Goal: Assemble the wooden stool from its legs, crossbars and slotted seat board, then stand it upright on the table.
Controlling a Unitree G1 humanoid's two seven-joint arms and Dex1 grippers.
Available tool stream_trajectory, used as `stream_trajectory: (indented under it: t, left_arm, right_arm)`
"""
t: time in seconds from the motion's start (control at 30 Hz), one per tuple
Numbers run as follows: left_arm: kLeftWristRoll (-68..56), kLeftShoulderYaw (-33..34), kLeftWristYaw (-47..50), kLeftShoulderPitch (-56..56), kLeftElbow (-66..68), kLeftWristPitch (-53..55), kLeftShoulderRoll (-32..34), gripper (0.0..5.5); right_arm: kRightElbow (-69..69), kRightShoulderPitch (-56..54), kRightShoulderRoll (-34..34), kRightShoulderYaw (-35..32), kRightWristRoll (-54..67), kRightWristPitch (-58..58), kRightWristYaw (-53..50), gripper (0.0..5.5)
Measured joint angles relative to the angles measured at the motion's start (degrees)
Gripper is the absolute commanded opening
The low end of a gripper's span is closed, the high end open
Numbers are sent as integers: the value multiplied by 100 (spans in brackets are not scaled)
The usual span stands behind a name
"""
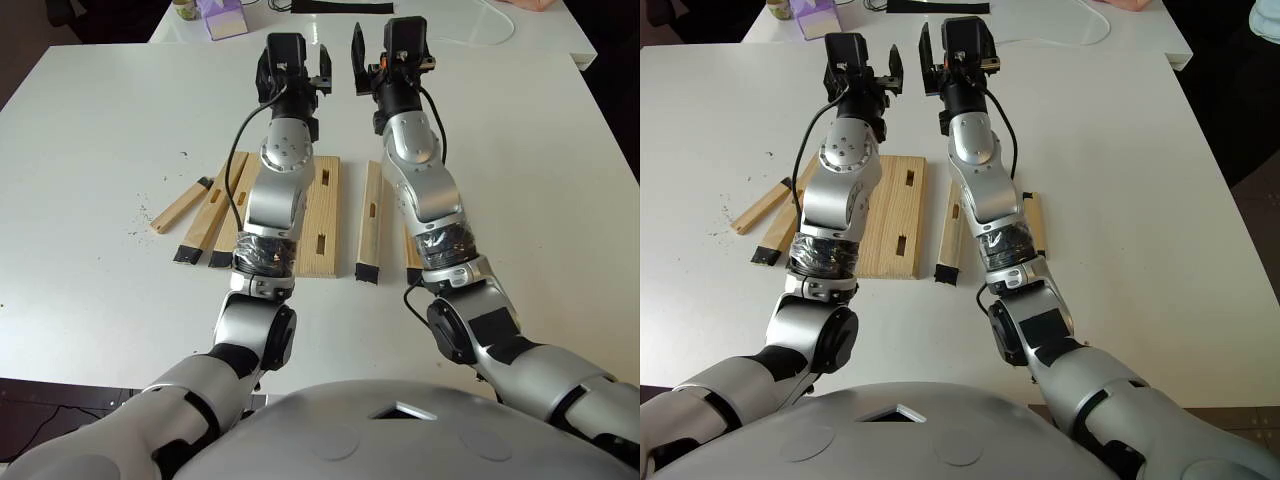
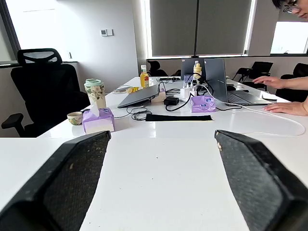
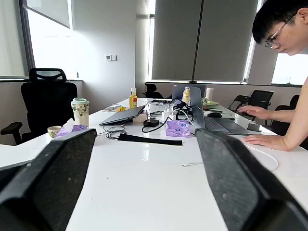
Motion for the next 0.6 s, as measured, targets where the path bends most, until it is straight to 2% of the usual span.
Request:
stream_trajectory:
  t: [0.13, 0.23, 0.3, 0.43, 0.6]
  left_arm:
    - [-680, 455, 187, -170, -620, 199, -100, 403]
    - [-1306, 970, 492, -720, -1437, 1117, -61, 403]
    - [-1462, 1078, 809, -1105, -1902, 1811, -50, 403]
    - [-1494, 1091, 1239, -1250, -2570, 3177, -41, 403]
    - [-1599, 967, 1301, -1482, -3049, 3662, -39, 403]
  right_arm:
    - [-880, -112, 2, -363, 654, 314, 64, 381]
    - [-1765, -586, -10, -956, 1369, 1159, -396, 381]
    - [-2313, -906, -22, -1135, 1579, 1747, -736, 381]
    - [-3112, -1134, -97, -1107, 1468, 2682, -990, 381]
    - [-3694, -1201, -161, -969, 1378, 3157, -960, 381]
